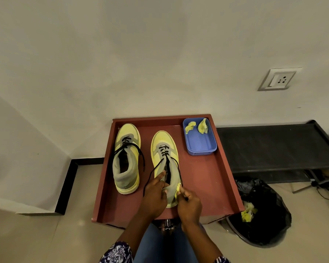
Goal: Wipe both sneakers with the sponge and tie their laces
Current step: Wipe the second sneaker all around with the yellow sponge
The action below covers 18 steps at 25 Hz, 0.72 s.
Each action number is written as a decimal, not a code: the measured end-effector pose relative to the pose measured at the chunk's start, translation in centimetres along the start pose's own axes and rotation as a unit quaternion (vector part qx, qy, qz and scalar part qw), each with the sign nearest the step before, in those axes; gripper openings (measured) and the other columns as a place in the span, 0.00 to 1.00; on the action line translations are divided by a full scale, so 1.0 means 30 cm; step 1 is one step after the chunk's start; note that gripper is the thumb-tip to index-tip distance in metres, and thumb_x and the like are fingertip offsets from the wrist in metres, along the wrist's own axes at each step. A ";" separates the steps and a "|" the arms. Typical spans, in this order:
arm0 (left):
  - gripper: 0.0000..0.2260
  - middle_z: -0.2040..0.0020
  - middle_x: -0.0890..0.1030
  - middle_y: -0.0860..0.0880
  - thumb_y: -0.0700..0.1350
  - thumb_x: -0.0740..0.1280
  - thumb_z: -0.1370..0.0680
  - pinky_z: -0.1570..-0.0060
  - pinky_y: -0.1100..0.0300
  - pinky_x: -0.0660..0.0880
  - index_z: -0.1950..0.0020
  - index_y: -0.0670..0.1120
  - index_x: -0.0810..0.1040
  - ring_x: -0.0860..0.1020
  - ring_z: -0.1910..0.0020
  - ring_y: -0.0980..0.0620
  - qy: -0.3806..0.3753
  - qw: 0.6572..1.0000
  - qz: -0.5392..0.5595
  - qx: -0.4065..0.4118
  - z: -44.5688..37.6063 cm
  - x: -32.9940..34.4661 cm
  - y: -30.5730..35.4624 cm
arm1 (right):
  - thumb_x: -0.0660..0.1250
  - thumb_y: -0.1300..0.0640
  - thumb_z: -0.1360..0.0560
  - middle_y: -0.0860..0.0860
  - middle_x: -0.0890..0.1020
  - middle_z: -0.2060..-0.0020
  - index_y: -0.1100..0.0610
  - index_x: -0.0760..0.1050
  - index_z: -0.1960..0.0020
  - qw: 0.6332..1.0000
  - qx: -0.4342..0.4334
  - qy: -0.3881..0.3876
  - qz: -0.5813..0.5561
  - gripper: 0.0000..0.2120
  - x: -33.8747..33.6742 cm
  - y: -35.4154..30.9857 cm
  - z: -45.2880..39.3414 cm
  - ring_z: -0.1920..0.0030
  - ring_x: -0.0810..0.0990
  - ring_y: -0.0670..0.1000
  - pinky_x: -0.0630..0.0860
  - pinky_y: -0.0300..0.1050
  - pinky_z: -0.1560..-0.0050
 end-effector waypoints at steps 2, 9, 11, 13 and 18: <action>0.10 0.28 0.64 0.50 0.31 0.58 0.25 0.38 0.69 0.63 0.49 0.37 0.77 0.67 0.31 0.53 -0.001 1.000 -0.003 0.008 0.003 0.003 0.008 | 0.66 0.67 0.27 0.55 0.83 0.50 0.62 0.79 0.45 1.000 0.019 0.010 -0.001 0.12 0.004 0.008 -0.029 0.51 0.80 0.52 0.77 0.46 0.45; 0.11 0.32 0.59 0.56 0.31 0.56 0.25 0.44 0.84 0.56 0.49 0.34 0.77 0.64 0.34 0.59 -0.016 0.999 -0.005 0.049 0.004 -0.001 0.026 | 0.65 0.66 0.27 0.54 0.84 0.50 0.59 0.81 0.47 0.998 0.055 -0.033 0.023 0.12 0.069 -0.049 -0.213 0.49 0.82 0.53 0.78 0.53 0.43; 0.13 0.32 0.59 0.56 0.30 0.57 0.24 0.43 0.84 0.55 0.43 0.34 0.75 0.62 0.33 0.60 -0.013 0.999 0.008 0.049 0.004 -0.003 0.028 | 0.64 0.66 0.27 0.54 0.84 0.49 0.58 0.81 0.47 0.997 0.042 -0.048 0.038 0.12 0.083 -0.084 -0.244 0.49 0.81 0.53 0.77 0.53 0.41; 0.15 0.32 0.59 0.56 0.31 0.56 0.24 0.42 0.84 0.55 0.39 0.34 0.73 0.61 0.33 0.61 -0.015 0.999 0.016 0.044 0.007 -0.002 0.024 | 0.62 0.67 0.26 0.54 0.83 0.47 0.58 0.81 0.45 0.995 0.007 -0.069 0.067 0.14 0.092 -0.117 -0.250 0.47 0.80 0.53 0.76 0.51 0.40; 0.09 0.32 0.62 0.55 0.32 0.57 0.24 0.46 0.84 0.57 0.50 0.36 0.76 0.67 0.36 0.59 -0.003 1.000 0.019 0.011 0.012 0.006 0.004 | 0.62 0.68 0.26 0.55 0.83 0.48 0.59 0.80 0.44 0.991 -0.082 -0.043 0.100 0.14 0.051 -0.103 -0.152 0.48 0.80 0.53 0.75 0.41 0.46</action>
Point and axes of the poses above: each hand's wrist, its own z-axis away from the middle knuckle, its own x-axis out of the palm, y = z × x, the point moved 9 cm from there along -z, towards the middle knuckle
